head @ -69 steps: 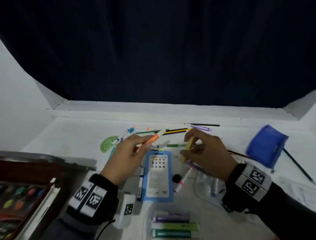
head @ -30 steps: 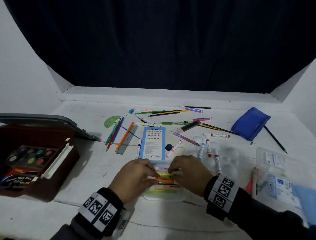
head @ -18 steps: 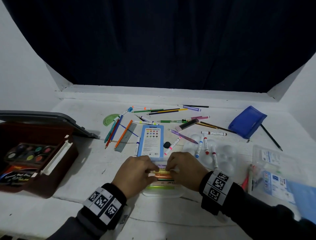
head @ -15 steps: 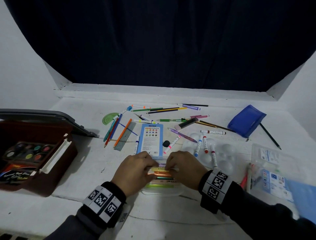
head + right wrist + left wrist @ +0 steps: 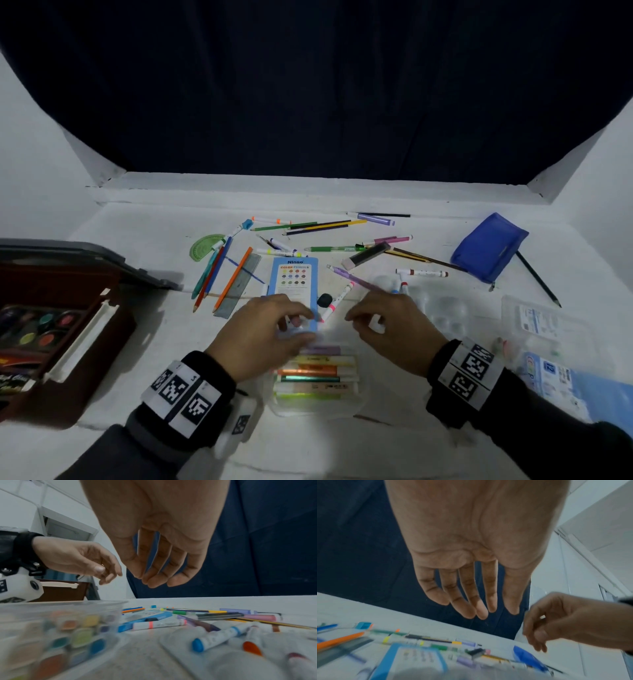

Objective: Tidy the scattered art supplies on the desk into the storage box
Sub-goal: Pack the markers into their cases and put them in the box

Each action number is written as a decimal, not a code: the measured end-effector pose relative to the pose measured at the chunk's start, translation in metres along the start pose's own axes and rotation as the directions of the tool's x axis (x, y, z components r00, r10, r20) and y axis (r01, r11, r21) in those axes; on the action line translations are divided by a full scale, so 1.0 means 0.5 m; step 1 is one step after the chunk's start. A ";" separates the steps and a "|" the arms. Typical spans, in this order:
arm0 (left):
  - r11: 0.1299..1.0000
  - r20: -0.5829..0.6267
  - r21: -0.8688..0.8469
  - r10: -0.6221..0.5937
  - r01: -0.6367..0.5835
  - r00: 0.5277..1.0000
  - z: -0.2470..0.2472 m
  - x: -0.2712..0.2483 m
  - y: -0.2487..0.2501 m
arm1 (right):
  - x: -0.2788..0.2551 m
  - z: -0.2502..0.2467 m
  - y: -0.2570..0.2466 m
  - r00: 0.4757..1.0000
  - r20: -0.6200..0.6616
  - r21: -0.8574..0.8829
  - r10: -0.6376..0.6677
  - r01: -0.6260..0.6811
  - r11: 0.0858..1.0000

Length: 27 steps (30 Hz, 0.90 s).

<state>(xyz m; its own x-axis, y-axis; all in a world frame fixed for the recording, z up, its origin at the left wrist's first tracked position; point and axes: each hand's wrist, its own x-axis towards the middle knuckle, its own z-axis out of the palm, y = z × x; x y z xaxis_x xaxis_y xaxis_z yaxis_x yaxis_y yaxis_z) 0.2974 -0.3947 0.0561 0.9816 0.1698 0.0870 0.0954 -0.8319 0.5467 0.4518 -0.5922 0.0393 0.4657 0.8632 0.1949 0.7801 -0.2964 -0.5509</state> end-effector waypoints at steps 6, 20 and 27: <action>0.993 -0.067 -0.029 0.110 -0.113 0.992 -0.075 0.170 -0.008 | 0.087 -0.077 0.110 0.991 -0.076 -0.113 0.109 -0.117 0.987; 0.968 0.336 0.196 0.083 -0.155 0.938 0.098 0.701 -0.041 | 0.294 -0.110 0.376 0.907 0.137 -0.419 0.398 -0.310 0.853; 0.893 0.346 0.401 0.059 -0.204 0.937 0.165 0.768 -0.045 | 0.316 -0.111 0.409 0.892 0.149 -0.629 0.426 -0.247 0.737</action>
<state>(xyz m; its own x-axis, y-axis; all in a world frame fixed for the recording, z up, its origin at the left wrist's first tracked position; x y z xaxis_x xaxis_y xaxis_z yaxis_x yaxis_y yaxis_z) 0.6858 -0.3546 0.0083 0.9820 -0.0725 -0.1743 -0.0488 -0.9895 0.1363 0.7080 -0.5390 0.0024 0.6859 0.7047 -0.1816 0.7227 -0.6889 0.0562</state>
